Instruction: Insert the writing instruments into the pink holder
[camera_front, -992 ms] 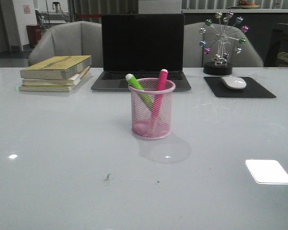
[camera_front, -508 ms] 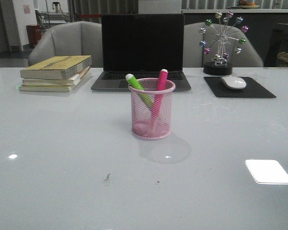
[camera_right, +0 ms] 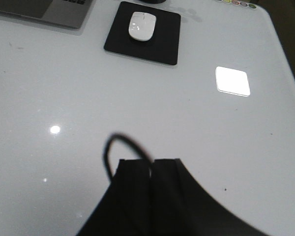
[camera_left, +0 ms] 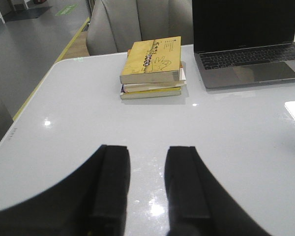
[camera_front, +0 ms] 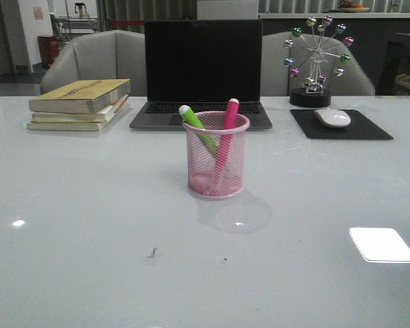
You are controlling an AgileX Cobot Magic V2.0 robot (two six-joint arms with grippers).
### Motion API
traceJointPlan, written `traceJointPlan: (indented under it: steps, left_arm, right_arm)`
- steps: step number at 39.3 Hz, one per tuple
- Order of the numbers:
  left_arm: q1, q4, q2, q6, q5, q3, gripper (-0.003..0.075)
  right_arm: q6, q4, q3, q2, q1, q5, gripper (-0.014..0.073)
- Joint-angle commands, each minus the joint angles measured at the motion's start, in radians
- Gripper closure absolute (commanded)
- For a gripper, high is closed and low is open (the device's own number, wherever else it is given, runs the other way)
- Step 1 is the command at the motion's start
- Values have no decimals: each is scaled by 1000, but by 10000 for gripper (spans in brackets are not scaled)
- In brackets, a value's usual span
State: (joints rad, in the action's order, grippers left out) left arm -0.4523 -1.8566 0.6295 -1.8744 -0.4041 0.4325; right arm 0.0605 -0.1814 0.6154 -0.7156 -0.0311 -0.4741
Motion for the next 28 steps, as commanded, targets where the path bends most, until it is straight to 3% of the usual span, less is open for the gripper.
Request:
traceJointPlan:
  steps: [1, 12, 21, 28]
  left_arm:
    - [1, 3, -4, 13, 25, 30, 453]
    - [1, 3, -4, 13, 25, 30, 453]
    - [1, 3, -4, 13, 25, 30, 453]
    - [1, 3, -4, 13, 25, 30, 453]
  right_arm:
    - [-11, -46, 27, 5, 8, 73, 563]
    - [-5, 4, 27, 5, 7, 104, 563]
    - [11, 100, 27, 5, 7, 291, 563]
    - [11, 144, 13, 32, 7, 328, 563]
